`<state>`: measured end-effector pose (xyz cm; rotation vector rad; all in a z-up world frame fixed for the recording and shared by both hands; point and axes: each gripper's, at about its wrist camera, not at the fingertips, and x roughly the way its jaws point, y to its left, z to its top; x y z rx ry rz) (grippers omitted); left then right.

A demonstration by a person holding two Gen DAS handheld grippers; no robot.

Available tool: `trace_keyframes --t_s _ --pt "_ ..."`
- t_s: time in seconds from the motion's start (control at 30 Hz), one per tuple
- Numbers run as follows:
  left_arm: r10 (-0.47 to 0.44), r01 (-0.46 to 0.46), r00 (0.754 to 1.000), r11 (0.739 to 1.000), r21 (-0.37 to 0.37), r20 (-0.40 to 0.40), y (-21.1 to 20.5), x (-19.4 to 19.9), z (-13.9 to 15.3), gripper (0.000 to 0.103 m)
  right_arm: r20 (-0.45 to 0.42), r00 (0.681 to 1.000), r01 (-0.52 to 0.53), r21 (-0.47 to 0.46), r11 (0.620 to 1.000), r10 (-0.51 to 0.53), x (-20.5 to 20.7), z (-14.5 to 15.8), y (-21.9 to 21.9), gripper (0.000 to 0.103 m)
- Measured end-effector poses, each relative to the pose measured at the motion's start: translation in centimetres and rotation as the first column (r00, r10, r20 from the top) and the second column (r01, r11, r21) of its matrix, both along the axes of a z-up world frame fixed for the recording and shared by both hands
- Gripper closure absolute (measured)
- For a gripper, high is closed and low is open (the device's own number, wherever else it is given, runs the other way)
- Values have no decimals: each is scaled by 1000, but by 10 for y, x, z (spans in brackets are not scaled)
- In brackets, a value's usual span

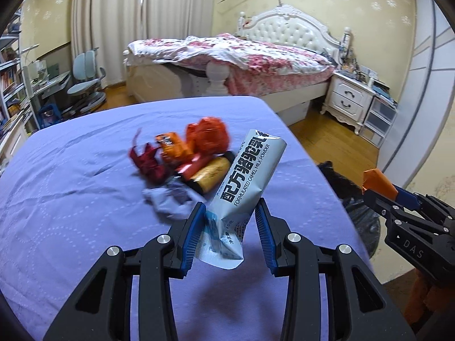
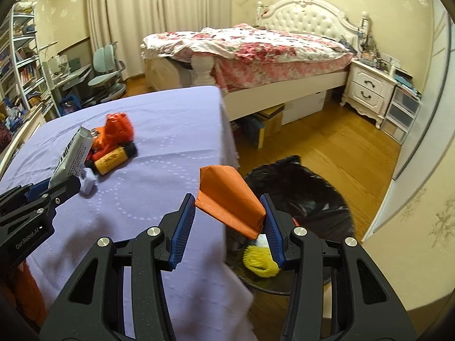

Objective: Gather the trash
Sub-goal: 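Carry the orange wrapper and white packet over the bin, releasing the wrapper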

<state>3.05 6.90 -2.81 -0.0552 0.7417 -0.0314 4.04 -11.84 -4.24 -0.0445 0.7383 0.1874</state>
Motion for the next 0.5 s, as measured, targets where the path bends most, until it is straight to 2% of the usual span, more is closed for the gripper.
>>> trace_keyframes --t_s 0.27,0.5 --pt "-94 94 996 995 18 4 -58 20 -5 64 2 996 94 10 995 -94 8 -2 -48 57" --pt "-128 129 992 991 30 -9 -90 37 -12 64 -2 990 142 29 989 -142 15 -8 -77 57"
